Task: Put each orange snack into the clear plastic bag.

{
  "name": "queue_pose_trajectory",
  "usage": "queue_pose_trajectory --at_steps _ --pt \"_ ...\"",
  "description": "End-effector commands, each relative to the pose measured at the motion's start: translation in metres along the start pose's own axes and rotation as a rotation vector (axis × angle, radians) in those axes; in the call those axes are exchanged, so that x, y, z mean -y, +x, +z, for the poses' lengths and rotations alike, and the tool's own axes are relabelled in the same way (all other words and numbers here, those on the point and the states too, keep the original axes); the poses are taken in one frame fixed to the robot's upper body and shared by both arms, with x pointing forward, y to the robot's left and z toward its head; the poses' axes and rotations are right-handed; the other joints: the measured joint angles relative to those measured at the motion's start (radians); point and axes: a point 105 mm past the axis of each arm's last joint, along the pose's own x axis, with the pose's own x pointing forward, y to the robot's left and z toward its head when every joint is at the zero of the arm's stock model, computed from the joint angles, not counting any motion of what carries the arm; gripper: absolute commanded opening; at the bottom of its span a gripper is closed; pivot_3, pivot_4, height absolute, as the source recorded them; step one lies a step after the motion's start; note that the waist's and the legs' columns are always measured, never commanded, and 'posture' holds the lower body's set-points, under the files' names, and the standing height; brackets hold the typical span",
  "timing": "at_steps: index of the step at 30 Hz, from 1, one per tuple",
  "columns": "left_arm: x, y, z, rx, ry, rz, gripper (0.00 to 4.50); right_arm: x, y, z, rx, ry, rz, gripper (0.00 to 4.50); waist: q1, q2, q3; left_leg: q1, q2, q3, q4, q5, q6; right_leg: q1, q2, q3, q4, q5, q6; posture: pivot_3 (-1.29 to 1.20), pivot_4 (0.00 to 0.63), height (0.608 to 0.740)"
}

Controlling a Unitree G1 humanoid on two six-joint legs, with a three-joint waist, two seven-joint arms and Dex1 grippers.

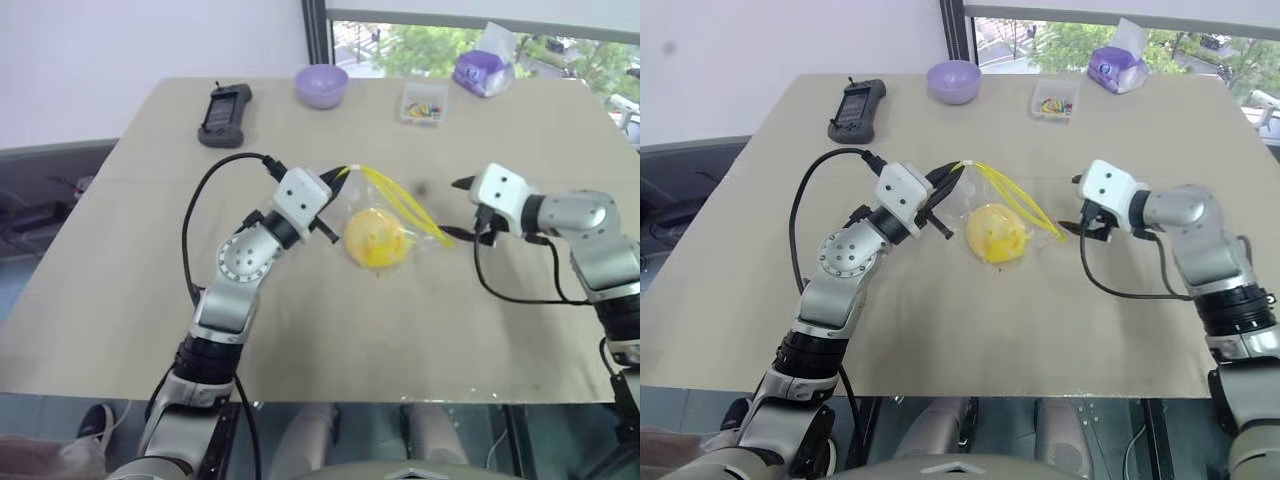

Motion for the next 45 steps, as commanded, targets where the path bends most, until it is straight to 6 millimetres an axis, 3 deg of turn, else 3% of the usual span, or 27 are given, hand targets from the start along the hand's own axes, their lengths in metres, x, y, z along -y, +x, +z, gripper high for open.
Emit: queue_pose_trajectory --at_steps 1,4,8,12,15,21,24,27,28,31,35,38,41,45 --pt "0.000 -0.002 0.014 0.048 0.022 -0.003 0.00 -0.003 -0.026 0.006 0.028 0.078 0.082 4.16 0.001 0.000 0.000 0.000 0.000 0.000 0.000 0.000 0.000 0.000 0.000 0.000 0.000 0.000 0.000 0.00 0.150 0.740" --pt "0.001 -0.003 0.015 0.048 0.022 -0.007 0.00 -0.018 -0.041 0.014 0.082 0.197 0.200 4.16 0.001 0.000 0.000 0.000 0.000 0.000 -0.001 0.000 0.000 0.000 0.000 0.000 -0.002 0.000 0.000 0.00 0.150 0.740" --pt "0.001 -0.003 0.015 0.047 0.021 -0.011 0.00 -0.021 -0.045 0.027 0.179 0.343 0.226 4.16 -0.005 0.000 0.000 0.001 0.001 0.002 -0.001 0.000 0.000 0.001 0.000 0.001 -0.001 0.000 0.000 0.00 0.150 0.740" --pt "0.002 -0.003 0.015 0.047 0.020 -0.012 0.00 -0.020 -0.029 0.033 0.208 0.477 0.182 4.16 -0.003 0.000 0.000 0.002 0.001 0.002 0.000 0.000 0.000 0.001 0.000 0.001 0.000 0.000 0.000 0.00 0.150 0.740" --pt "0.002 -0.003 0.015 0.045 0.020 -0.010 0.00 -0.033 -0.020 0.040 0.226 0.558 0.229 4.16 0.001 0.000 0.000 0.001 0.001 0.001 0.000 0.000 0.000 0.001 0.000 0.001 0.001 0.000 0.000 0.00 0.150 0.740" --pt "0.001 -0.004 0.014 0.041 0.024 -0.005 0.00 -0.036 -0.010 0.041 0.202 0.614 0.209 4.16 0.004 0.000 0.000 0.000 0.000 0.001 0.000 0.000 0.000 0.001 0.000 0.000 0.000 0.000 0.000 0.00 0.150 0.740" --pt "0.001 -0.004 0.014 0.039 0.026 -0.004 0.00 -0.034 -0.011 0.042 0.210 0.624 0.203 3.14 0.003 0.000 0.000 0.000 0.000 0.001 0.000 0.000 0.000 0.001 0.000 0.000 0.000 0.000 0.000 0.00 0.150 0.740" --pt "0.001 -0.005 0.013 0.037 0.026 -0.005 0.00 -0.035 -0.012 0.042 0.204 0.623 0.214 1.63 0.001 0.000 0.000 0.000 0.000 0.001 0.000 0.000 0.000 0.001 0.000 0.000 0.000 0.000 0.000 0.00 0.150 0.740" --pt "0.001 -0.005 0.013 0.036 0.026 -0.005 0.00 -0.036 -0.012 0.041 0.202 0.622 0.216 1.39 0.001 0.000 0.000 0.000 0.000 0.001 0.000 0.000 0.000 0.001 0.000 0.000 0.000 0.000 0.000 0.00 0.150 0.740" --pt "0.000 -0.004 0.012 0.035 0.028 -0.005 0.00 -0.038 -0.013 0.040 0.198 0.630 0.222 0.03 0.001 0.000 0.000 0.000 0.000 0.001 0.000 0.000 0.000 0.001 0.000 0.000 0.000 0.000 0.000 0.00 0.150 0.740" --pt "-0.001 -0.004 0.010 0.026 0.035 -0.004 0.00 -0.037 -0.012 0.039 0.196 0.637 0.202 0.03 0.001 0.000 0.000 0.000 0.000 0.001 0.000 0.000 0.000 0.001 0.000 0.000 0.000 0.000 0.000 0.00 0.150 0.740" --pt "-0.005 -0.002 0.008 0.022 0.051 0.005 0.00 -0.025 -0.010 0.039 0.213 0.627 0.139 0.03 0.001 0.000 0.000 0.000 0.000 0.001 0.000 0.000 0.000 0.001 0.000 0.000 0.000 0.000 0.000 0.00 0.150 0.740" --pt "-0.017 0.005 0.006 0.020 0.092 0.041 0.00 0.009 -0.008 0.043 0.272 0.599 -0.034 0.03 -0.002 -0.001 0.000 0.001 0.000 0.002 0.000 0.000 0.000 0.001 0.000 0.001 0.000 0.000 0.000 0.00 0.150 0.740" --pt "-0.049 0.026 0.015 0.053 0.138 0.150 0.00 0.060 -0.013 0.058 0.381 0.547 -0.271 0.03 -0.002 -0.001 0.000 0.001 0.000 0.002 0.001 0.000 0.000 0.000 0.000 0.000 0.003 0.000 0.000 0.00 0.150 0.740"
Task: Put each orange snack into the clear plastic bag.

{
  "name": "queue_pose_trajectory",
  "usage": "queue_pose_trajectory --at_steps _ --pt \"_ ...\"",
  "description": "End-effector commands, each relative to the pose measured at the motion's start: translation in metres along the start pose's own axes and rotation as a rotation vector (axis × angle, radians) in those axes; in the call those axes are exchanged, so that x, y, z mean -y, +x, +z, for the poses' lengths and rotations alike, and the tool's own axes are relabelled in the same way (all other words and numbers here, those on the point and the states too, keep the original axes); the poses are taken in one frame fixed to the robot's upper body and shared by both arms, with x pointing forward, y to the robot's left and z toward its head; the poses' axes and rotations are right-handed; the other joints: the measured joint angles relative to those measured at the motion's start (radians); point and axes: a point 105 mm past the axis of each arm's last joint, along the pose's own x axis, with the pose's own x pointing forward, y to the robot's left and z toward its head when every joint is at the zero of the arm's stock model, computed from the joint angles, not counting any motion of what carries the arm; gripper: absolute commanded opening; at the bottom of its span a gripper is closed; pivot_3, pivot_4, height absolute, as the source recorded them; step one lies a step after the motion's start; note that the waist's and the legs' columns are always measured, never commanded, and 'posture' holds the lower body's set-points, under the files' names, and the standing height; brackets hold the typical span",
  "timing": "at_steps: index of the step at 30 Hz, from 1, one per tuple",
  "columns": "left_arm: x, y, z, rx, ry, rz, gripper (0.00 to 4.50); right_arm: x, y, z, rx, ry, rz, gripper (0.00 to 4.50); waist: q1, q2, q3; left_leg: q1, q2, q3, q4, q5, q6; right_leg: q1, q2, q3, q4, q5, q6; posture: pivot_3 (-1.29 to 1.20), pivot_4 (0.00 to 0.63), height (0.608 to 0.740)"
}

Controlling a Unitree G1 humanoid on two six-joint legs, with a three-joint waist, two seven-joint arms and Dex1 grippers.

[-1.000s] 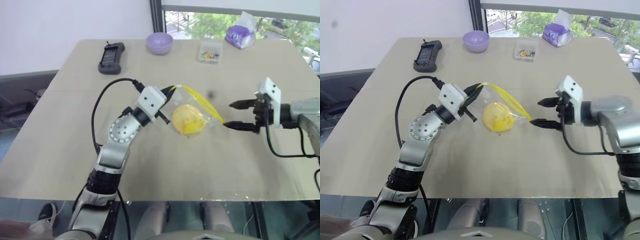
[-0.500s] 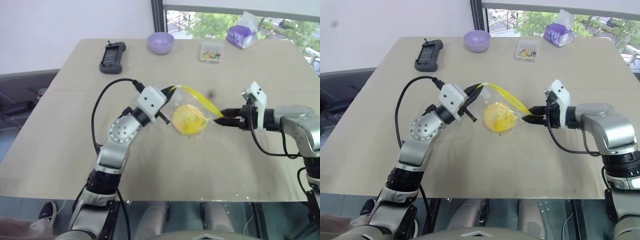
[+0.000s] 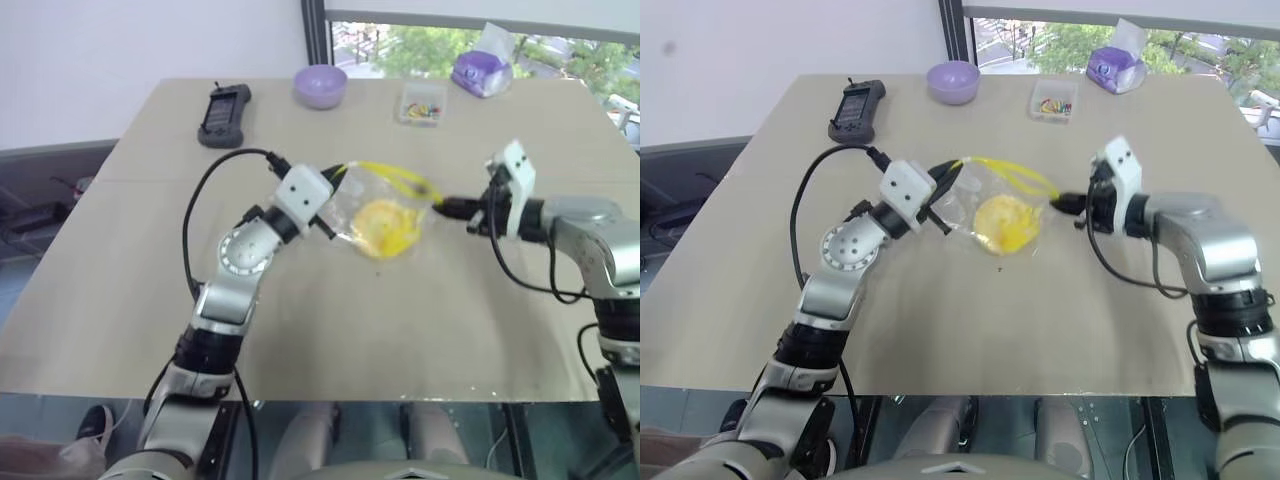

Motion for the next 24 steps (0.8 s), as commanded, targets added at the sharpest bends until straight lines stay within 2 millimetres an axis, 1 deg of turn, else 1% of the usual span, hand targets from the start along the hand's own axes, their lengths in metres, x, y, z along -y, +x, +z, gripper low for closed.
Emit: queue_pose_trajectory --at_steps 1,3,5,7,9,14,16,20,21,22,24 --pt "-0.034 0.010 0.018 0.076 0.044 0.127 0.00 0.022 -0.008 0.044 0.170 -0.097 -0.129 0.03 -0.002 0.000 0.000 0.000 0.000 -0.001 0.000 0.000 0.000 0.000 0.000 0.000 -0.001 0.000 0.000 0.00 0.150 0.740" --pt "-0.041 0.013 0.019 0.083 0.037 0.146 0.00 0.023 -0.009 0.051 0.198 -0.111 -0.127 0.03 -0.003 0.000 0.000 -0.002 0.000 0.000 -0.001 0.000 0.000 -0.001 -0.001 -0.001 -0.003 0.000 0.000 0.00 0.150 0.740" --pt "-0.035 0.010 0.013 0.071 0.021 0.119 0.00 0.019 -0.011 0.048 0.182 -0.123 -0.099 0.03 -0.004 0.000 0.000 -0.002 0.000 0.000 -0.002 0.000 0.000 -0.001 -0.001 -0.001 -0.006 0.000 0.000 0.00 0.150 0.740" --pt "-0.020 0.003 0.004 0.045 -0.007 0.054 0.00 0.012 -0.015 0.033 0.123 -0.129 -0.052 0.03 -0.005 0.000 0.000 -0.002 0.000 0.000 -0.003 0.000 0.000 -0.001 -0.001 -0.001 -0.007 0.000 0.000 0.00 0.150 0.740" --pt "-0.005 -0.007 -0.005 0.012 -0.026 -0.002 0.00 0.004 -0.021 0.014 0.040 -0.142 -0.003 0.03 -0.005 0.000 0.000 -0.002 0.000 -0.001 -0.004 0.000 0.000 -0.001 -0.001 -0.001 -0.008 0.000 0.000 0.00 0.150 0.740" --pt "0.030 -0.036 -0.032 -0.140 -0.116 -0.152 0.00 -0.014 -0.029 -0.032 -0.156 -0.151 0.072 0.03 -0.005 0.000 0.000 -0.001 0.001 0.000 -0.003 0.000 0.000 -0.001 -0.001 0.000 -0.005 0.000 0.000 0.00 0.150 0.740" --pt "0.045 -0.045 -0.038 -0.198 -0.186 -0.210 0.00 -0.020 -0.031 -0.042 -0.189 -0.144 0.098 0.03 -0.005 0.000 0.000 0.001 0.001 0.000 -0.002 0.000 0.000 -0.001 0.000 0.000 -0.002 0.000 0.000 0.00 0.150 0.740" --pt "0.060 -0.054 -0.033 -0.227 -0.292 -0.256 0.00 -0.025 -0.035 -0.045 -0.198 -0.125 0.120 0.03 -0.003 0.000 0.000 0.001 0.001 0.000 -0.001 -0.001 0.001 0.000 0.000 0.000 0.001 0.000 0.000 0.00 0.150 0.740" --pt "0.062 -0.055 -0.031 -0.230 -0.300 -0.264 0.00 -0.025 -0.037 -0.044 -0.195 -0.124 0.124 0.29 -0.002 0.000 0.000 0.001 0.001 0.000 -0.001 -0.001 0.002 0.000 0.000 0.000 0.001 0.000 0.000 0.00 0.150 0.740" --pt "0.063 -0.057 -0.031 -0.234 -0.304 -0.268 0.00 -0.025 -0.038 -0.043 -0.194 -0.124 0.126 0.68 -0.002 0.000 0.000 0.001 0.001 0.000 -0.001 -0.001 0.001 0.000 0.000 0.000 0.001 0.000 0.000 0.00 0.150 0.740" --pt "0.064 -0.058 -0.030 -0.238 -0.310 -0.268 0.00 -0.027 -0.044 -0.044 -0.223 -0.170 0.143 1.31 -0.001 0.000 0.000 0.001 0.001 0.000 -0.001 0.000 0.001 0.000 0.000 0.000 0.000 0.000 0.000 0.00 0.150 0.740"
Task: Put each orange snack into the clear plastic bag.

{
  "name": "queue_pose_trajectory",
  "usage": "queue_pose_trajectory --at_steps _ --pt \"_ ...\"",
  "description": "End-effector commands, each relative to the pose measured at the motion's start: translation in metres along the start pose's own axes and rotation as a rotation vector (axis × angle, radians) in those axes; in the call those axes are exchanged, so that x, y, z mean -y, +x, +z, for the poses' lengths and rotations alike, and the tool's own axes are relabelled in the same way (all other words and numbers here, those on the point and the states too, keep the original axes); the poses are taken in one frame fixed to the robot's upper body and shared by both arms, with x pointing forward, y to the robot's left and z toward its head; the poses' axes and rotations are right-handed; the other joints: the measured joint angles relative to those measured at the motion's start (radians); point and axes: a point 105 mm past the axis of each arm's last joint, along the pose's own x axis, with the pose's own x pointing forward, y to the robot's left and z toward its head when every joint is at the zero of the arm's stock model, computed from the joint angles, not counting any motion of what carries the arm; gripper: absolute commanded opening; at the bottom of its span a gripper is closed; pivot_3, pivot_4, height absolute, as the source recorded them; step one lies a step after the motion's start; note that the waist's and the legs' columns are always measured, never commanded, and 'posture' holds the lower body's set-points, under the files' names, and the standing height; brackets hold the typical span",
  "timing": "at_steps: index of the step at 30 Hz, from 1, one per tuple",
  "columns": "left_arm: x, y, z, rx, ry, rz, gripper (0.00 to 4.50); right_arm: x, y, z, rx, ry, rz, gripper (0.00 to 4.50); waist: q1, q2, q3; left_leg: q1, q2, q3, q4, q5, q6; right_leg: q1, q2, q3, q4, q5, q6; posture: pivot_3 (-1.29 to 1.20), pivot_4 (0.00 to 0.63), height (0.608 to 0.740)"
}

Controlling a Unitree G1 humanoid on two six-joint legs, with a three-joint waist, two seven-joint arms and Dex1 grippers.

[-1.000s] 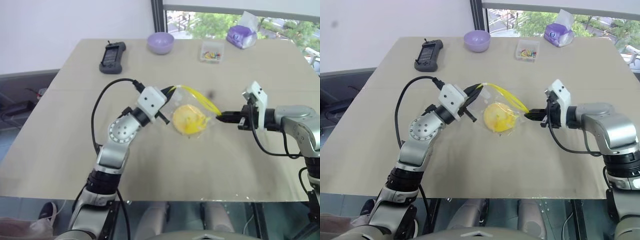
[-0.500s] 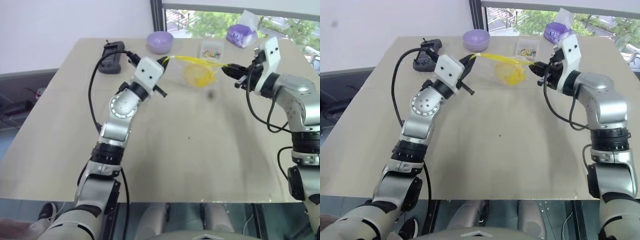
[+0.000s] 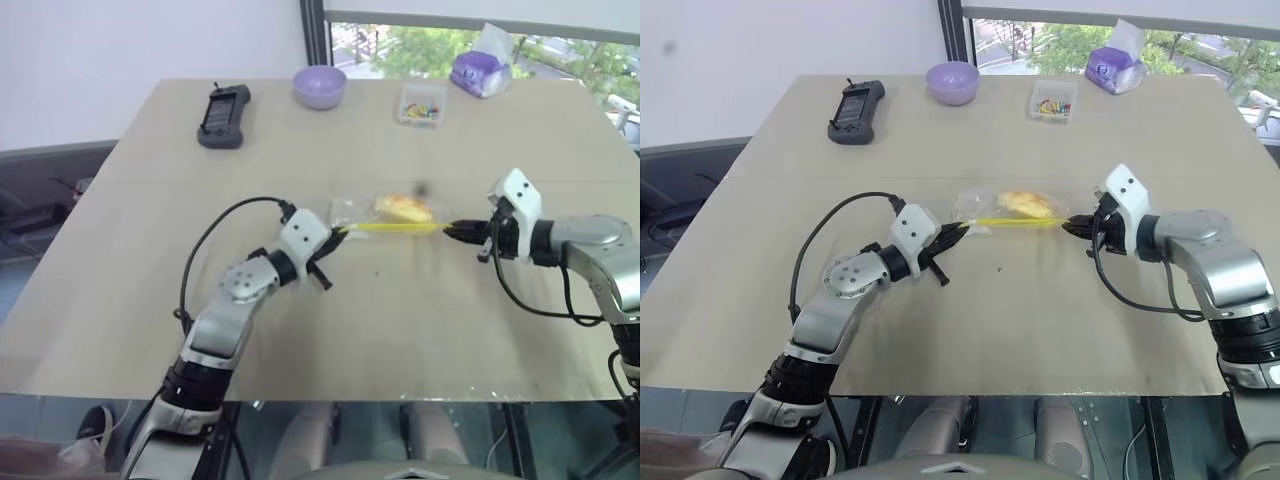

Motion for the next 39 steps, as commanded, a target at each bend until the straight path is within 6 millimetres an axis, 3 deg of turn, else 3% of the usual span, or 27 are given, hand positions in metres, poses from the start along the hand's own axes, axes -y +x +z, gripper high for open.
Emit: queue_pose_trajectory --at_steps 1,2,3,9,13,16,19,26,38,39 --pt "0.000 -0.005 0.016 0.047 0.009 0.006 0.00 -0.001 -0.016 0.008 -0.010 -0.093 -0.001 1.84 0.002 0.000 0.000 0.000 0.000 0.000 0.000 0.000 0.000 0.000 0.000 0.000 0.000 0.000 0.000 0.00 0.150 0.740" --pt "-0.001 -0.005 0.020 0.065 0.019 0.011 0.00 -0.001 -0.020 0.007 -0.035 -0.117 -0.004 2.39 0.003 0.000 0.000 0.000 0.000 0.000 0.000 0.000 0.000 0.000 0.000 0.000 0.000 0.000 0.000 0.00 0.150 0.740" --pt "-0.001 -0.005 0.024 0.085 0.036 0.014 0.00 -0.002 -0.025 0.008 -0.057 -0.171 -0.003 2.64 0.004 0.000 0.000 0.000 0.000 0.000 0.000 0.000 0.000 0.000 0.000 0.000 -0.001 0.000 0.000 0.00 0.150 0.740" --pt "0.006 -0.003 0.048 0.212 0.123 -0.010 0.00 -0.019 -0.036 0.042 0.024 -0.347 0.048 2.64 0.002 0.000 0.000 0.000 0.000 0.001 0.000 0.000 0.000 0.000 0.000 0.000 -0.001 0.000 0.000 0.00 0.150 0.740" --pt "0.022 -0.002 0.055 0.266 0.129 -0.094 0.00 -0.050 -0.023 0.064 0.141 -0.384 0.138 2.64 0.002 0.000 0.000 0.000 0.001 0.001 0.000 0.000 0.000 0.000 0.000 0.000 -0.001 0.000 0.000 0.00 0.150 0.740" --pt "0.030 -0.003 0.057 0.284 0.137 -0.142 0.00 -0.059 -0.010 0.070 0.200 -0.391 0.148 2.64 0.005 -0.001 0.000 0.000 0.001 0.000 0.000 0.000 0.000 0.000 0.000 0.000 -0.002 0.000 0.000 0.00 0.150 0.740" --pt "0.034 -0.004 0.055 0.281 0.142 -0.174 0.00 -0.065 -0.001 0.070 0.204 -0.436 0.159 2.64 0.006 -0.001 0.000 0.000 0.000 0.000 0.000 0.000 0.000 0.001 -0.001 0.000 -0.002 0.000 0.000 0.00 0.150 0.740" --pt "0.033 -0.004 0.053 0.274 0.186 -0.186 0.00 -0.053 0.020 0.074 0.199 -0.618 0.063 2.64 0.003 0.000 0.000 0.000 0.000 0.000 0.000 0.000 0.000 0.000 0.000 -0.001 -0.001 0.000 0.000 0.00 0.150 0.740" --pt "0.029 -0.003 0.055 0.285 0.187 -0.148 0.00 -0.081 0.031 0.078 0.247 -0.664 0.185 2.64 0.001 0.000 0.000 0.000 0.000 0.000 0.000 0.000 0.000 0.000 0.000 -0.001 -0.002 0.000 0.000 0.00 0.150 0.740" --pt "0.029 -0.003 0.055 0.286 0.186 -0.146 0.00 -0.081 0.031 0.079 0.252 -0.669 0.182 2.41 0.002 0.000 0.000 0.000 0.000 0.000 0.000 0.000 0.000 0.000 0.000 -0.001 -0.002 0.000 0.000 0.00 0.150 0.740"
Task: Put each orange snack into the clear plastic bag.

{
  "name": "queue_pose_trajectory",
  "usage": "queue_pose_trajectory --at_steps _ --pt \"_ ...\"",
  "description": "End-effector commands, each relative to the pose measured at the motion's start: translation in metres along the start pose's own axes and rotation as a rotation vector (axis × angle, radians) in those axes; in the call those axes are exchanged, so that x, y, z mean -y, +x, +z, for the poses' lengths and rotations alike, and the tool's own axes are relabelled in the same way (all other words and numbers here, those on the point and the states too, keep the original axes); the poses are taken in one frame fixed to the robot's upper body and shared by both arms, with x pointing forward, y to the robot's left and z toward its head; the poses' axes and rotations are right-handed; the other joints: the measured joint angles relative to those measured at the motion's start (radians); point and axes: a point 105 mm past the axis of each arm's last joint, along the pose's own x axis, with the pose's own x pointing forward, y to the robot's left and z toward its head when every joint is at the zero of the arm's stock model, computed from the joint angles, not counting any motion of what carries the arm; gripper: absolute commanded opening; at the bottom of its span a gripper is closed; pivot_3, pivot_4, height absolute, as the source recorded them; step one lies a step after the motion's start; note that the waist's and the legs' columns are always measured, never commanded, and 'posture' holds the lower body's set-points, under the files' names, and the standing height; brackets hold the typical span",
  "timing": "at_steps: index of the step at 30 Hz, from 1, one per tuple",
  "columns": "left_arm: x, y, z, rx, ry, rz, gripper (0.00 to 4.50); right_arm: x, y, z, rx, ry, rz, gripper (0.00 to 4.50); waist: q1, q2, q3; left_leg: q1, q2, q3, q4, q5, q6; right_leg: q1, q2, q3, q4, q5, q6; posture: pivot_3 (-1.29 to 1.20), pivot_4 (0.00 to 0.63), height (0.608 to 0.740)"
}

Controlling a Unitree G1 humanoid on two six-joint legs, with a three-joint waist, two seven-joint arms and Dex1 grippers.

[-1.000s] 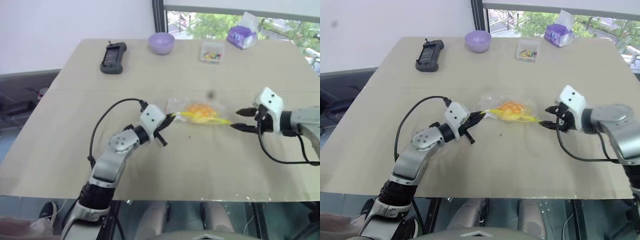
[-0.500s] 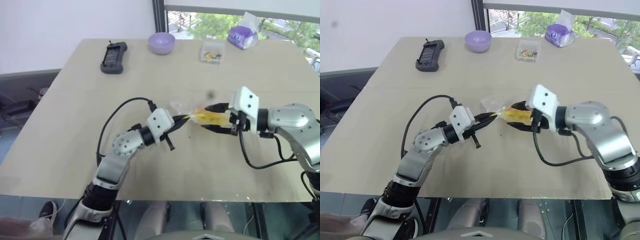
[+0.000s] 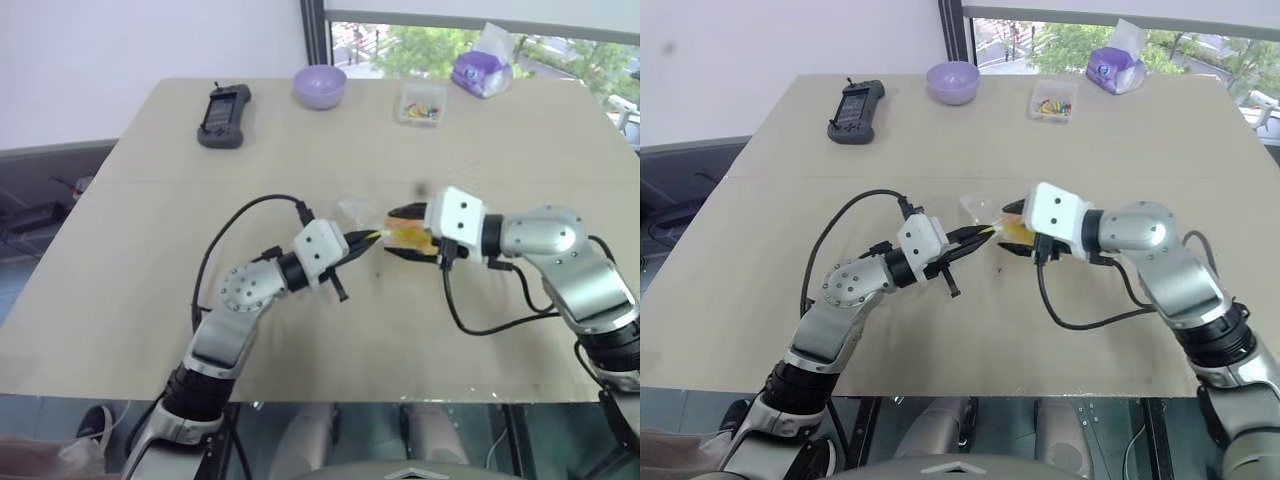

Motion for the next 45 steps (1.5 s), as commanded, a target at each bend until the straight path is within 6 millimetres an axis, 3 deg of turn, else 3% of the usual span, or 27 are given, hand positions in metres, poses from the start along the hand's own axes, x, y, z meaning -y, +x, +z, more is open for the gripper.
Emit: queue_pose_trajectory --at_steps 1,3,6,7,19,20,23,31,34,36,45 --pt "-0.004 0.001 0.010 0.037 0.036 0.021 0.00 0.005 -0.003 0.018 0.041 -0.076 -0.019 2.14 0.001 0.000 0.000 0.000 0.000 0.000 0.000 0.000 0.000 0.000 0.000 0.000 0.000 0.000 0.000 0.00 0.150 0.740" --pt "-0.004 0.001 0.011 0.037 0.035 0.023 0.00 0.006 -0.003 0.018 0.041 -0.085 -0.024 1.59 0.001 0.000 0.000 0.000 0.000 0.000 0.000 0.000 0.000 0.000 0.000 0.000 0.000 0.000 0.000 0.00 0.150 0.740" --pt "-0.004 0.001 0.010 0.036 0.032 0.023 0.00 0.009 -0.003 0.019 0.042 -0.097 -0.036 0.11 0.000 0.000 0.000 0.000 0.000 0.000 0.000 0.000 0.000 0.000 0.000 0.000 0.000 0.000 0.000 0.00 0.150 0.740" --pt "-0.004 0.001 0.010 0.036 0.031 0.023 0.00 0.010 -0.003 0.020 0.043 -0.099 -0.041 0.05 0.000 0.000 0.000 0.000 0.000 0.000 0.000 0.000 0.000 0.000 0.000 0.000 0.000 0.000 0.000 0.00 0.150 0.740" --pt "-0.005 0.001 0.009 0.033 0.024 0.023 0.00 0.014 -0.002 0.021 0.037 -0.137 -0.065 0.05 0.000 0.000 0.000 0.000 0.000 0.000 0.000 0.000 0.000 0.000 0.000 0.000 0.000 0.000 0.000 0.00 0.150 0.740" --pt "-0.005 0.001 0.009 0.033 0.024 0.023 0.00 0.015 -0.002 0.021 0.039 -0.144 -0.070 0.62 0.000 0.000 0.000 0.000 0.000 0.000 0.000 0.000 0.000 0.000 0.000 0.000 0.000 0.000 0.000 0.00 0.150 0.740" --pt "-0.005 0.001 0.009 0.031 0.022 0.024 0.00 0.017 -0.002 0.024 0.049 -0.140 -0.082 1.75 -0.001 0.000 0.000 0.000 0.000 0.000 0.000 0.000 0.000 0.000 0.000 0.000 0.000 0.000 0.000 0.00 0.150 0.740" --pt "-0.006 0.002 0.008 0.028 0.019 0.030 0.00 0.018 -0.002 0.030 0.066 -0.159 -0.085 1.75 0.000 0.000 0.000 0.000 0.000 0.000 0.000 0.000 0.000 0.000 0.000 0.000 0.000 0.000 0.000 0.00 0.150 0.740" --pt "-0.006 0.002 0.008 0.028 0.018 0.031 0.00 0.019 -0.003 0.030 0.064 -0.162 -0.091 0.90 0.000 0.000 0.000 0.000 0.000 0.000 0.000 0.000 0.000 0.000 0.000 0.000 0.000 0.000 0.000 0.00 0.150 0.740" --pt "-0.006 0.002 0.008 0.029 0.017 0.031 0.00 0.019 -0.003 0.028 0.057 -0.165 -0.094 0.05 0.000 0.000 0.000 0.000 0.000 0.000 0.000 0.000 0.000 0.000 0.000 0.000 0.000 0.000 0.000 0.00 0.150 0.740" --pt "-0.006 0.002 0.007 0.026 0.018 0.032 0.00 0.025 -0.006 0.027 0.044 -0.167 -0.122 0.05 0.000 0.000 0.000 0.000 0.000 0.000 0.000 0.000 0.000 0.000 0.000 0.000 0.000 0.000 0.000 0.00 0.150 0.740"
